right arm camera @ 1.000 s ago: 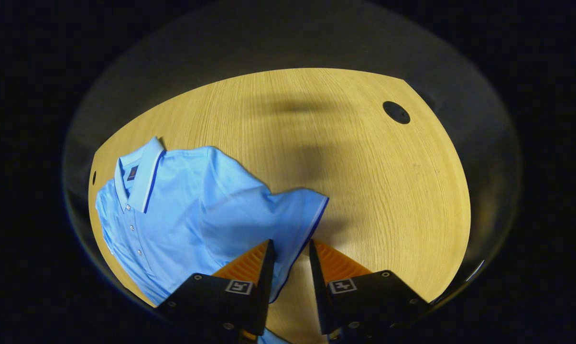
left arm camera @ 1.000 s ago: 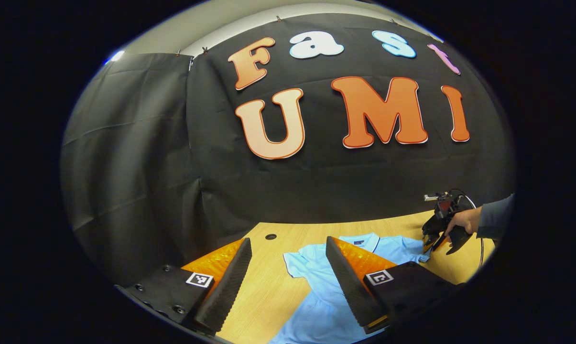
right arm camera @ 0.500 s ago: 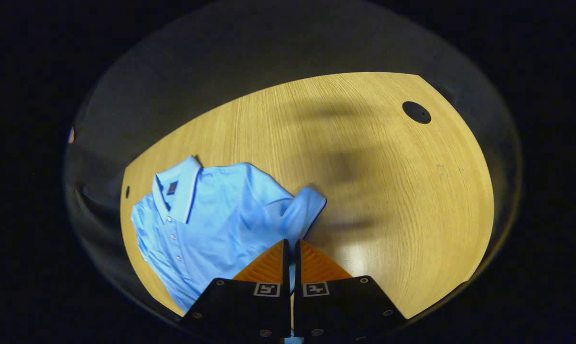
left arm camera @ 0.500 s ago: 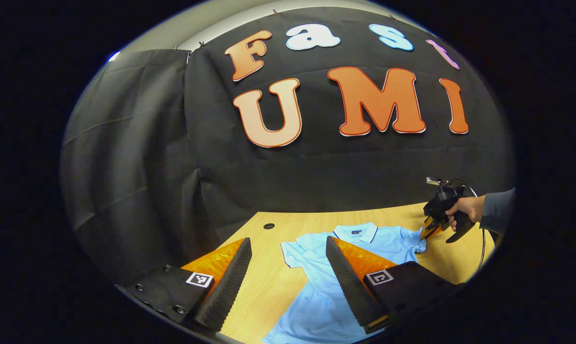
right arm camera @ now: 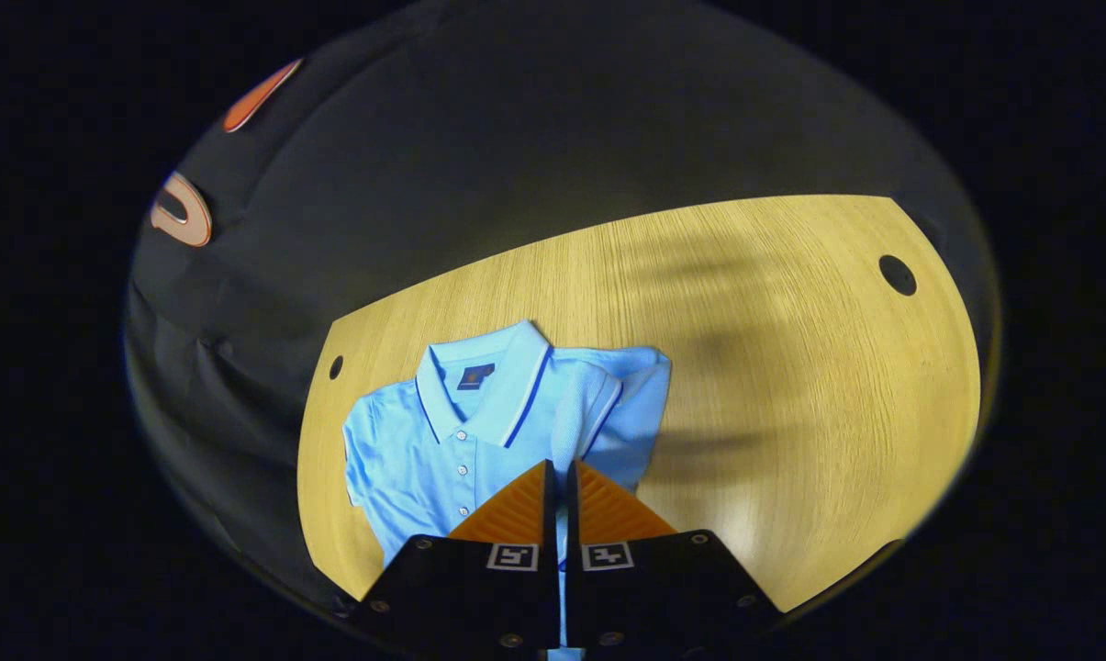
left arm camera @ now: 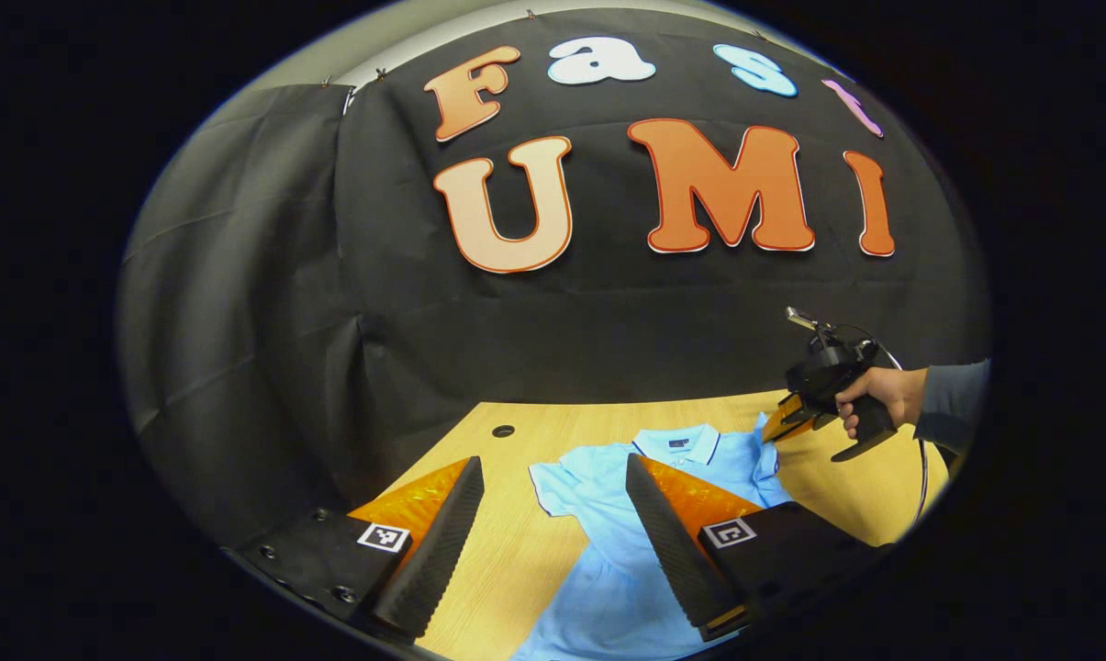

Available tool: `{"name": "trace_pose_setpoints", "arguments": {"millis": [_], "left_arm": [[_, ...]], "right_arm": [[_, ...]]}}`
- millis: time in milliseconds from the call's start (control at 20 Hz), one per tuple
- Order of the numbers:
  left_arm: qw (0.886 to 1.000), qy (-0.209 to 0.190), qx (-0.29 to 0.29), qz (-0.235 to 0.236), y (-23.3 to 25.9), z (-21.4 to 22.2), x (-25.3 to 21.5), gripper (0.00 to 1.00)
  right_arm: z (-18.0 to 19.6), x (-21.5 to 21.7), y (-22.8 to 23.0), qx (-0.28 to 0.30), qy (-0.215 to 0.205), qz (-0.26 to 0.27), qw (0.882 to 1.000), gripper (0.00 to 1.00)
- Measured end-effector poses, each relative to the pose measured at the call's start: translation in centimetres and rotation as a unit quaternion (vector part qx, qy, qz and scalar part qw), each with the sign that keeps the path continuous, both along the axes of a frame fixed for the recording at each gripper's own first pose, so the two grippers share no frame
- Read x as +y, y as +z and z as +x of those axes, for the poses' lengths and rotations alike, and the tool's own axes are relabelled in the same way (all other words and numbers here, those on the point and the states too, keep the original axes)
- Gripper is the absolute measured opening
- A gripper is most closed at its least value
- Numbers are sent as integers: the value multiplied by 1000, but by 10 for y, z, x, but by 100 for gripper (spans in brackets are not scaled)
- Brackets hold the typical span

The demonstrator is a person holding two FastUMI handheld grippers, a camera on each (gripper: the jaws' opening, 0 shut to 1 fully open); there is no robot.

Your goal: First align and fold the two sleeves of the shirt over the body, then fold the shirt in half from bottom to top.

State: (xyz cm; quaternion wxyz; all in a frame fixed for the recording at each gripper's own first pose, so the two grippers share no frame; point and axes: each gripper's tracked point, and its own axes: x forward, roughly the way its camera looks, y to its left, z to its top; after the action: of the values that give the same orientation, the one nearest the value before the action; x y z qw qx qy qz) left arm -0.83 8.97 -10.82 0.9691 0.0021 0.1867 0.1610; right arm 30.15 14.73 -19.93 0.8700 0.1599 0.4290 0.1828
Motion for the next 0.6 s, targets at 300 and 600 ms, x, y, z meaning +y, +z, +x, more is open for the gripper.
{"name": "trace_pose_setpoints", "arguments": {"millis": [300, 600], "left_arm": [[995, -54, 26, -77, -53, 66, 56, 100], [981, -98, 115, -120, -125, 122, 87, 97]], "right_arm": [[-17, 15, 28, -84, -12, -61, 995, 60], [-77, -29, 55, -124, -81, -73, 986, 97]]}}
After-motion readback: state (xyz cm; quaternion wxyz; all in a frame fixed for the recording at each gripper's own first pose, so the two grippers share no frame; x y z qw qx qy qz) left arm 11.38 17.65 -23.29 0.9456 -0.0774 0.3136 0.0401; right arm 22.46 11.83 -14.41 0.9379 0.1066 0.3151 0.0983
